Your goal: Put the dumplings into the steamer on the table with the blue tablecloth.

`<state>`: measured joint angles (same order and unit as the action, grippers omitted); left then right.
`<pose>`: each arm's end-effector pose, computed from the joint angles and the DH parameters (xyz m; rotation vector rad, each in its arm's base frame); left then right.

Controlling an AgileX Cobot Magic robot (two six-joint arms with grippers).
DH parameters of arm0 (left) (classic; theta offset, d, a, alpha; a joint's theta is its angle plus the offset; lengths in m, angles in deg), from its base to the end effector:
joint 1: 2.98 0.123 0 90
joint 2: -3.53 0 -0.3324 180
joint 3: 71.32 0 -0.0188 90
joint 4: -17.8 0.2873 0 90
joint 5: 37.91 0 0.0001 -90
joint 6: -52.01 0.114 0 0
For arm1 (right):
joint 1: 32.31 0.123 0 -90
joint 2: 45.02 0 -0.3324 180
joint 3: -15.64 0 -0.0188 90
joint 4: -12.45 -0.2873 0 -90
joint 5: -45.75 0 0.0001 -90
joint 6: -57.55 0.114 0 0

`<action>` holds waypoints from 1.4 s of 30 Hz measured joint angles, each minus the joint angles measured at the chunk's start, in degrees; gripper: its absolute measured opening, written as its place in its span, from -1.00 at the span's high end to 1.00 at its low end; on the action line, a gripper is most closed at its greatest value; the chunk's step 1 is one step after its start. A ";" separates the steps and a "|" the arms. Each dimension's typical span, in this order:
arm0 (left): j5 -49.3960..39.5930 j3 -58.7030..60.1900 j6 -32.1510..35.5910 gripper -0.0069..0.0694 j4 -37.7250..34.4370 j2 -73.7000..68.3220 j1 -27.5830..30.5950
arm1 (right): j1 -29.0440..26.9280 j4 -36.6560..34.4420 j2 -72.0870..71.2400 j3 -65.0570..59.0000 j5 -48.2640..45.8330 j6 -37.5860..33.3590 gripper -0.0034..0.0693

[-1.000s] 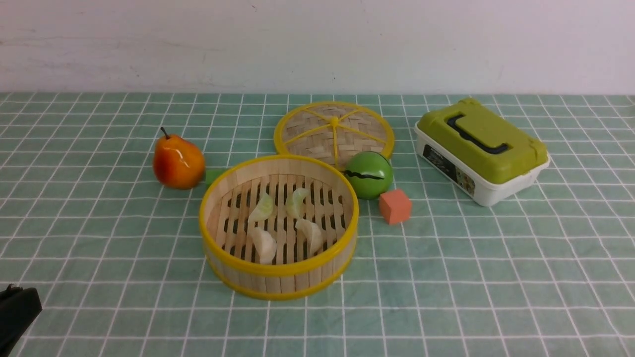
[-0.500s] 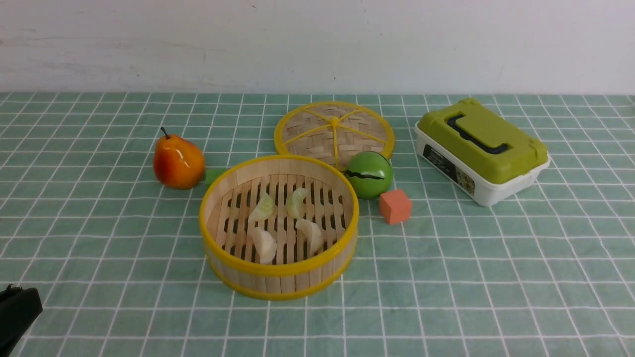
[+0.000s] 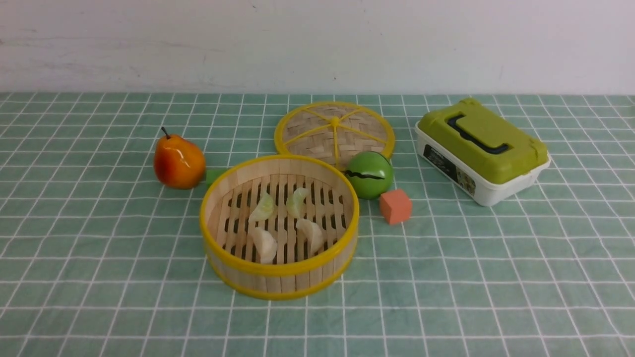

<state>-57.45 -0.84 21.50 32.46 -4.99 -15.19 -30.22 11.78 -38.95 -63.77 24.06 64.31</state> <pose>0.0628 -0.0037 0.2297 -0.1300 1.7134 -0.3019 0.0632 0.0028 0.1658 0.0835 1.8703 0.1181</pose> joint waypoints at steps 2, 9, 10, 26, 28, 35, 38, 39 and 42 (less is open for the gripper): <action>2.82 3.67 7.22 0.78 -6.73 2.11 3.95 | 0.00 -0.06 0.00 0.00 0.00 0.06 0.82; -0.14 9.36 25.35 0.86 -21.58 2.43 7.43 | 0.00 -0.06 -0.01 0.00 0.00 0.06 0.81; -1.98 9.45 26.33 0.86 -21.96 2.43 7.43 | 0.00 -0.06 -0.01 0.04 0.00 0.10 0.81; -3.72 9.57 30.09 0.86 -22.19 2.43 7.43 | 0.00 -0.12 -0.01 0.04 0.00 0.18 0.77; -3.72 9.57 30.09 0.86 -22.19 2.43 7.43 | 0.00 -0.12 -0.01 0.04 0.00 0.18 0.77; -3.72 9.57 30.09 0.86 -22.19 2.43 7.43 | 0.00 -0.12 -0.01 0.04 0.00 0.18 0.74; -3.72 9.57 30.09 0.86 -22.19 2.43 7.43 | 0.00 -0.12 -0.01 0.04 0.00 0.18 0.73; -3.72 9.57 30.09 0.86 -22.19 2.43 7.43 | 0.00 -0.12 -0.01 0.04 0.00 0.18 0.73; -3.72 9.57 30.09 0.86 -22.19 2.43 7.43 | 0.00 -0.12 -0.01 0.04 0.00 0.18 0.71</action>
<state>-61.17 8.72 51.59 10.27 -2.56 -7.76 -30.22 11.66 -38.97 -63.73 24.06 64.49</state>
